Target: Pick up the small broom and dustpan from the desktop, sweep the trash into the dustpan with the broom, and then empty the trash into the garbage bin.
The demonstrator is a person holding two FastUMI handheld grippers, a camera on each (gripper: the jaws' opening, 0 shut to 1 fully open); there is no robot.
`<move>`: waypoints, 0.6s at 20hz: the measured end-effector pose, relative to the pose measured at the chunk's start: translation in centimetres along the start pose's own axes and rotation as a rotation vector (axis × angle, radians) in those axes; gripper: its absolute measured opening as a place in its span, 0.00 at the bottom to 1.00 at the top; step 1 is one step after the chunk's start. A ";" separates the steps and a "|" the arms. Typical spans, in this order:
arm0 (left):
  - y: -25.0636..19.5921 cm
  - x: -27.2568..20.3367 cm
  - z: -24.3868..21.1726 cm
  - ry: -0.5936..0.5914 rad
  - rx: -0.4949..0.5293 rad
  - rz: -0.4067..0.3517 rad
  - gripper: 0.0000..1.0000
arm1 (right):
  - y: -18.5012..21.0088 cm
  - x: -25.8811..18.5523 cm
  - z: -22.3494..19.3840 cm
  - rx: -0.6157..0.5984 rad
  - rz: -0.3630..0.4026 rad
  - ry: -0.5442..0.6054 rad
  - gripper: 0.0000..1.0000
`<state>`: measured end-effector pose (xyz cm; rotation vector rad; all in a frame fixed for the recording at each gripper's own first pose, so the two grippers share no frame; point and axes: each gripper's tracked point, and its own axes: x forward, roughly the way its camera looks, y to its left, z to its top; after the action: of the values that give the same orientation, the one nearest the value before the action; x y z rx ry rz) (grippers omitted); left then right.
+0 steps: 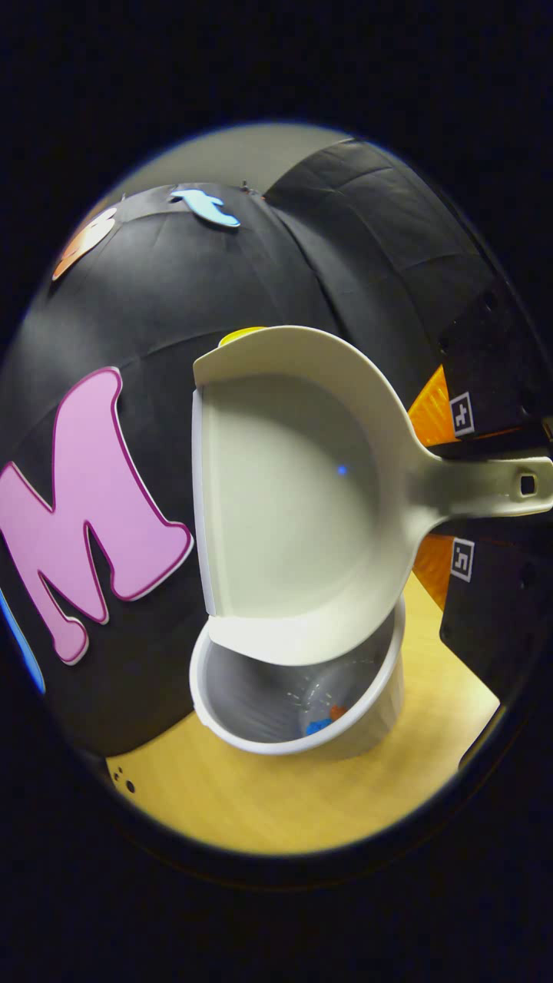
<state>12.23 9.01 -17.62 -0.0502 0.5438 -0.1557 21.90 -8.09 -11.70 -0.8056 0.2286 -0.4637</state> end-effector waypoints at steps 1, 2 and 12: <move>0.0 -0.3 0.3 -0.016 -0.001 0.009 0.25 | -0.1 -0.9 0.3 0.042 0.013 -0.006 0.33; -0.1 -0.5 0.8 -0.031 -0.005 0.014 0.25 | -0.2 -1.9 0.5 0.082 0.030 -0.007 0.37; 0.7 -2.2 1.6 -0.132 -0.034 0.050 0.25 | 4.5 -12.8 5.1 0.352 0.263 -0.107 0.33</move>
<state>11.29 10.05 -15.19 -0.0792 0.4155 -0.0937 13.98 3.96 -11.28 -0.4458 0.1453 -0.2031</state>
